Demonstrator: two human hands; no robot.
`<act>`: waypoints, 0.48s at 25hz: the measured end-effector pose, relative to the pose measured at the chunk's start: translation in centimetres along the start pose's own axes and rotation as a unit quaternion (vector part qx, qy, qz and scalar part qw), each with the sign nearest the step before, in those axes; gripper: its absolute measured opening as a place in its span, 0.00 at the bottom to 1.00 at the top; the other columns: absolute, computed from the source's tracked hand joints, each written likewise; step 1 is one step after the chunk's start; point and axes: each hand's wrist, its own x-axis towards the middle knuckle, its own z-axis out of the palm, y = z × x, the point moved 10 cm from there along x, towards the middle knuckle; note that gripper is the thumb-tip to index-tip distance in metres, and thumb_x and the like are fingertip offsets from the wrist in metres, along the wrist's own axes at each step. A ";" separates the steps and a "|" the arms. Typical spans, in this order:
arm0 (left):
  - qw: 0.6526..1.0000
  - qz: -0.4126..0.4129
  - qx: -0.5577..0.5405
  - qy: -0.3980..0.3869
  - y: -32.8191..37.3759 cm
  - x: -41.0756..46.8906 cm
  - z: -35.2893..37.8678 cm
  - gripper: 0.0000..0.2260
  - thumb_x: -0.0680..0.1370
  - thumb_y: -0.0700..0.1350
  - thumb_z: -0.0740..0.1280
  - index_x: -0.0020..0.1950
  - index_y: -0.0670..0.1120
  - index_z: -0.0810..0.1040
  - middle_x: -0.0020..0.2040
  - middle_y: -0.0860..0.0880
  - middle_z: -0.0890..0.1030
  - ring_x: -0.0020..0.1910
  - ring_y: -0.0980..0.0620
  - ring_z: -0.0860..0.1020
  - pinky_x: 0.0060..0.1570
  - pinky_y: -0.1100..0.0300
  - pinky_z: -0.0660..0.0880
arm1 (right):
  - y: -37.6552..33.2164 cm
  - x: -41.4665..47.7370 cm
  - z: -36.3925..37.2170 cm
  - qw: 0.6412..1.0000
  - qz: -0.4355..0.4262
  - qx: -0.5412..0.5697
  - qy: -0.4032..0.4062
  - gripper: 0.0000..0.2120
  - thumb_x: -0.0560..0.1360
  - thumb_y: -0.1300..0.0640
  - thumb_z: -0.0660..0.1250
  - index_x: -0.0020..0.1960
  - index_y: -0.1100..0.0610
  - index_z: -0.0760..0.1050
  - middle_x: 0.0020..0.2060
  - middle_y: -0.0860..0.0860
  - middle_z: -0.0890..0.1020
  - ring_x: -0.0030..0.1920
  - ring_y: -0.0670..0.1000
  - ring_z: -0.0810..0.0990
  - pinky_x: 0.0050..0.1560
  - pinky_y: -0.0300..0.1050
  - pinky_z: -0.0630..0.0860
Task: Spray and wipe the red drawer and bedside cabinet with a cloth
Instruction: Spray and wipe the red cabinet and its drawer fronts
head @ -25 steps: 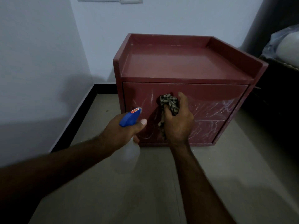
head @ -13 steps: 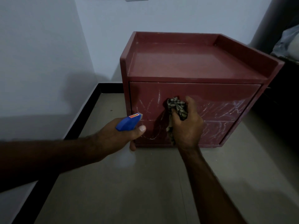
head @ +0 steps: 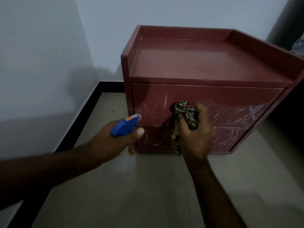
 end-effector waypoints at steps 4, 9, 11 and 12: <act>1.000 -0.013 0.015 0.011 -0.1 -0.2 0.1 0.20 0.74 0.67 0.63 0.45 0.50 0.77 0.33 0.60 0.83 0.32 0.67 0.79 0.38 0.68 0.68 | 0.0 0.0 -0.1 0.999 -0.030 -0.011 0.015 0.25 0.73 0.62 0.79 0.68 0.61 0.79 0.52 0.54 0.87 0.48 0.52 0.86 0.53 0.41 0.78; 0.999 -0.029 -0.009 0.009 0.1 -0.5 -0.1 0.22 0.71 0.67 0.63 0.46 0.48 0.77 0.33 0.61 0.82 0.32 0.65 0.79 0.38 0.66 0.70 | -2.3 -0.9 1.7 0.996 -0.087 -0.019 -0.021 0.26 0.71 0.65 0.79 0.68 0.63 0.79 0.55 0.57 0.87 0.52 0.57 0.86 0.57 0.49 0.81; 0.999 -0.029 -0.027 0.015 0.6 -0.7 -0.7 0.25 0.70 0.68 0.64 0.48 0.47 0.78 0.33 0.57 0.83 0.34 0.62 0.80 0.41 0.63 0.71 | -3.1 -0.5 1.3 0.994 -0.103 -0.021 -0.013 0.27 0.71 0.66 0.79 0.68 0.61 0.79 0.54 0.56 0.87 0.51 0.57 0.86 0.55 0.48 0.80; 0.999 -0.033 -0.033 0.018 0.8 -0.8 -1.0 0.26 0.69 0.68 0.64 0.51 0.47 0.78 0.35 0.54 0.84 0.36 0.60 0.81 0.43 0.61 0.72 | -3.1 0.1 0.8 0.995 -0.096 -0.020 0.007 0.27 0.71 0.65 0.79 0.69 0.60 0.79 0.54 0.55 0.87 0.50 0.57 0.86 0.54 0.46 0.79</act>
